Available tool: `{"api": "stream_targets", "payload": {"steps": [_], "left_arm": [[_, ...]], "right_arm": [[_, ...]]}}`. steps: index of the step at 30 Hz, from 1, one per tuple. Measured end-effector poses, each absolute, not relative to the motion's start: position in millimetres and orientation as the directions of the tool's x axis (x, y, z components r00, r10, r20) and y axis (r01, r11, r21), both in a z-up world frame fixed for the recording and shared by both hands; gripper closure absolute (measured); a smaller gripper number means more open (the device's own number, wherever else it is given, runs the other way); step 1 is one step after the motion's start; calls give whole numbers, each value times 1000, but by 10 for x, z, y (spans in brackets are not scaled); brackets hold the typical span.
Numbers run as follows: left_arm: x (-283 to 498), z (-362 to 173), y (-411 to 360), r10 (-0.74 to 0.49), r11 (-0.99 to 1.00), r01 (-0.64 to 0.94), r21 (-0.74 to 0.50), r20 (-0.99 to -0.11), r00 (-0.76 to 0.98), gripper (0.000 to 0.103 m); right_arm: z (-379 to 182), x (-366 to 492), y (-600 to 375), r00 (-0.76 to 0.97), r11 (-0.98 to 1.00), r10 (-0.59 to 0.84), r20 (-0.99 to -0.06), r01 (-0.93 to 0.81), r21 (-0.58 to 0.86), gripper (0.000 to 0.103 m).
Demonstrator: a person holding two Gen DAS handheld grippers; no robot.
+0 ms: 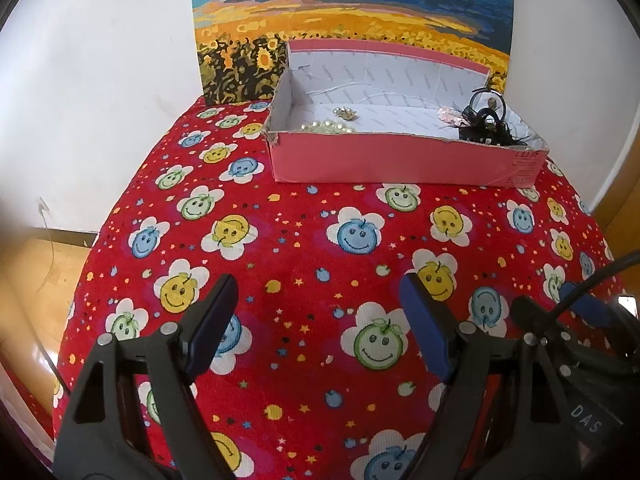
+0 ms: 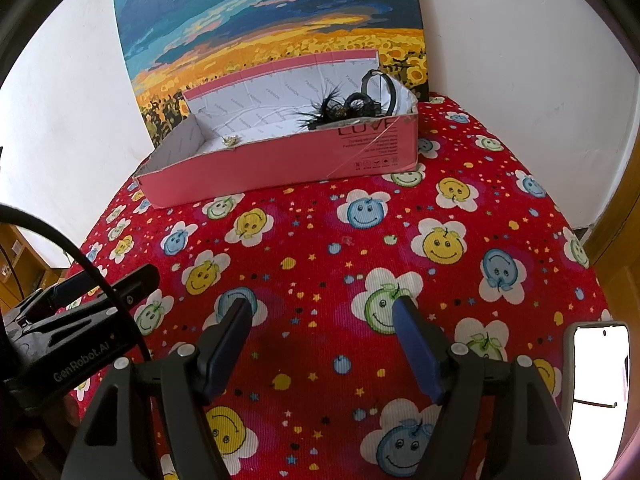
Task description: Organize jewelry
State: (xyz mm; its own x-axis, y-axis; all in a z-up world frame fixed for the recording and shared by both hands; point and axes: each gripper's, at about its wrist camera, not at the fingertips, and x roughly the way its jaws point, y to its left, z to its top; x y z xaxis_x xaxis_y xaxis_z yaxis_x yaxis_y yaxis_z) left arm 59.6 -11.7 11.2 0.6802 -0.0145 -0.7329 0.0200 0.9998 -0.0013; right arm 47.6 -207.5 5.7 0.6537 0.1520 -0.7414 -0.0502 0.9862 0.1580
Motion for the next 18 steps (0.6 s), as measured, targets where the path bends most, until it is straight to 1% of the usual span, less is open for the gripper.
{"api": "stream_targets", "payload": {"steps": [11,15,18], "left_arm": [[615,84,-116,-14,1000,20,-1,-740,673,27],[620,75,-111,-14,1000,17,-4,-741,671,27],[637,26,-110,-21,1000,22,-9,-756,654,27]], "right_arm": [[58,481,-2072,653,987,149,-742,-50,154,28],[49,486,-2063,651,990,132,-748,-49,132,28],[46,490,-2056,650,991,126,-750,-48,124,28]]}}
